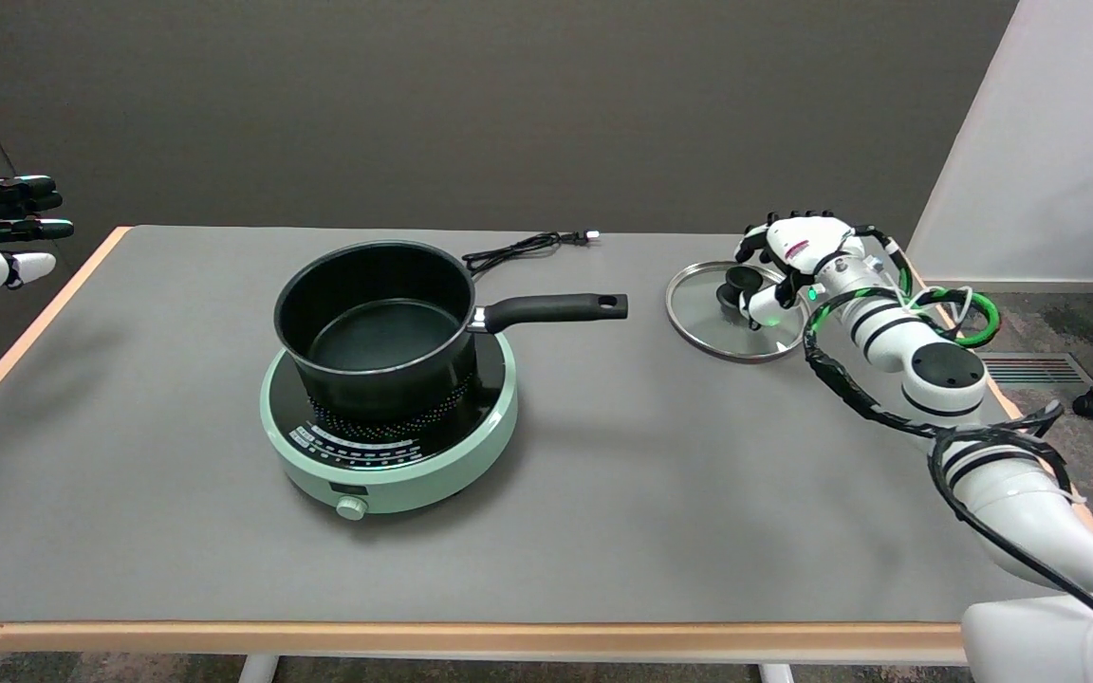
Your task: Pick up the pot lid.
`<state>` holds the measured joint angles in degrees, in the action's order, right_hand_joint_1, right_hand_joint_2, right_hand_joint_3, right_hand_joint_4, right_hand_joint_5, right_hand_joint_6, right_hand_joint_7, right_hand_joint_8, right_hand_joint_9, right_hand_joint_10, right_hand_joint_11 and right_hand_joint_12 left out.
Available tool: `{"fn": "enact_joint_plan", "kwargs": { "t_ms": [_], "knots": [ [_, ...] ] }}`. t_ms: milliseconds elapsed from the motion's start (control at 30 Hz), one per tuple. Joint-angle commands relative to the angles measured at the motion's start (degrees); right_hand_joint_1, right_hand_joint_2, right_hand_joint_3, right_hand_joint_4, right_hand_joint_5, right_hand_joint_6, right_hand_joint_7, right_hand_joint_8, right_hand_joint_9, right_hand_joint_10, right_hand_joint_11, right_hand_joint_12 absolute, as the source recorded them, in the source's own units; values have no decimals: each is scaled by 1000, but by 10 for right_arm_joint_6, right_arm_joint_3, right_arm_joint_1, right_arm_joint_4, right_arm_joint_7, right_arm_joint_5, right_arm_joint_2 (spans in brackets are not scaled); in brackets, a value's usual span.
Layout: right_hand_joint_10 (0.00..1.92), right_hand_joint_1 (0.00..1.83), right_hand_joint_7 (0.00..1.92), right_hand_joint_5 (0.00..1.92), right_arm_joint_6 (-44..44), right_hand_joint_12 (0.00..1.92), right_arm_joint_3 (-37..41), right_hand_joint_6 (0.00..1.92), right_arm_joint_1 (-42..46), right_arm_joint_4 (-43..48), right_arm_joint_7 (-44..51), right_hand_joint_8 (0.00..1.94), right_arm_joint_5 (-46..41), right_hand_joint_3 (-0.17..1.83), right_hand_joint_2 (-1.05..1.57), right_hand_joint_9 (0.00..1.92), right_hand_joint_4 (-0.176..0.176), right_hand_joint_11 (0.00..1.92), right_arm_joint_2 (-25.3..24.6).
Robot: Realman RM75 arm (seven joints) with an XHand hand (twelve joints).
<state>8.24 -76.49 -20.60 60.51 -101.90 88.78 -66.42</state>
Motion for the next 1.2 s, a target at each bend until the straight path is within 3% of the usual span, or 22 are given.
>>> {"fn": "enact_joint_plan", "kwargs": {
  "t_ms": [33, 1200],
  "knots": [
    [561, 914, 720, 604, 3, 1300, -12, 345, -35, -60, 2, 227, 0, 1010, 619, 709, 109, 576, -1],
    [560, 947, 730, 633, 3, 1301, -27, 404, -52, -83, 4, 233, 0, 997, 625, 717, 121, 575, 1]
  ]
}}
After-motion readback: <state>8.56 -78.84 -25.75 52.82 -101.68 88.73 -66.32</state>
